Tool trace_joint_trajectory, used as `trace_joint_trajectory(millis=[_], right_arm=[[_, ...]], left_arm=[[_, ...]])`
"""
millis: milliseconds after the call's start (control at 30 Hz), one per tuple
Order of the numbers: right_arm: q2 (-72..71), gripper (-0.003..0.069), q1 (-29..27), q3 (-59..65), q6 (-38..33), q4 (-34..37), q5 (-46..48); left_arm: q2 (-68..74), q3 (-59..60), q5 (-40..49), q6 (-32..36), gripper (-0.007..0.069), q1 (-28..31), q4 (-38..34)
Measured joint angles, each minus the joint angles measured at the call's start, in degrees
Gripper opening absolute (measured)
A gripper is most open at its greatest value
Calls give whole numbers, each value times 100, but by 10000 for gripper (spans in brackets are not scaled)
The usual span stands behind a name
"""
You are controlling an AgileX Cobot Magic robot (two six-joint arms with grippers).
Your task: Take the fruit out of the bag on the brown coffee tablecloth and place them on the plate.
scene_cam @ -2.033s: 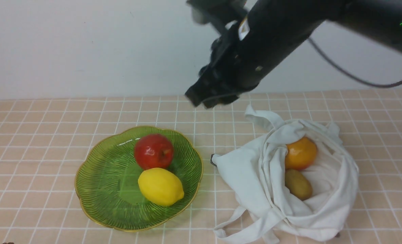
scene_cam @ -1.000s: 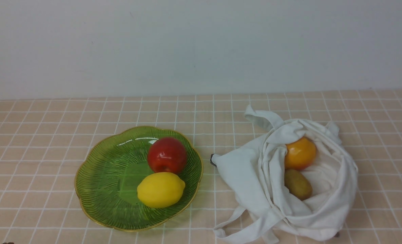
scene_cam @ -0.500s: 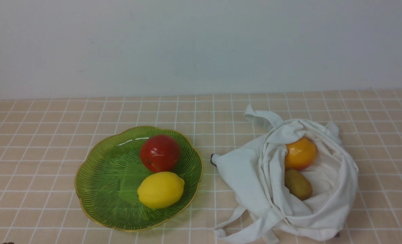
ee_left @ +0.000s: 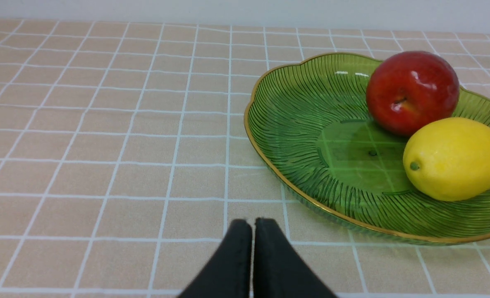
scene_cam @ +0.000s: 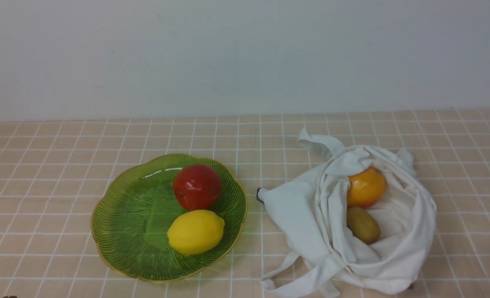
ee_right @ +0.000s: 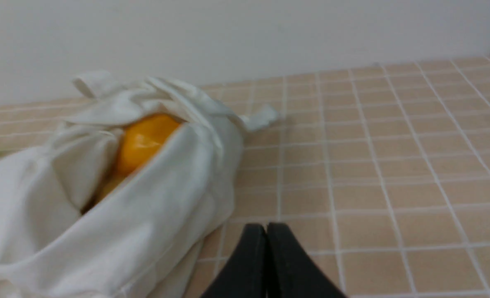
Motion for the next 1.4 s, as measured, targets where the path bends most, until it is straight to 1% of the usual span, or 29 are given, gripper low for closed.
trace_joint_trajectory(millis=[133, 1400], right_arm=[[0, -14, -262, 0, -98, 0, -12], [0, -14, -272, 0, -138, 0, -12]], left_arm=[[0, 0, 0, 0, -8, 0, 0], [0, 0, 0, 5, -8, 0, 0]])
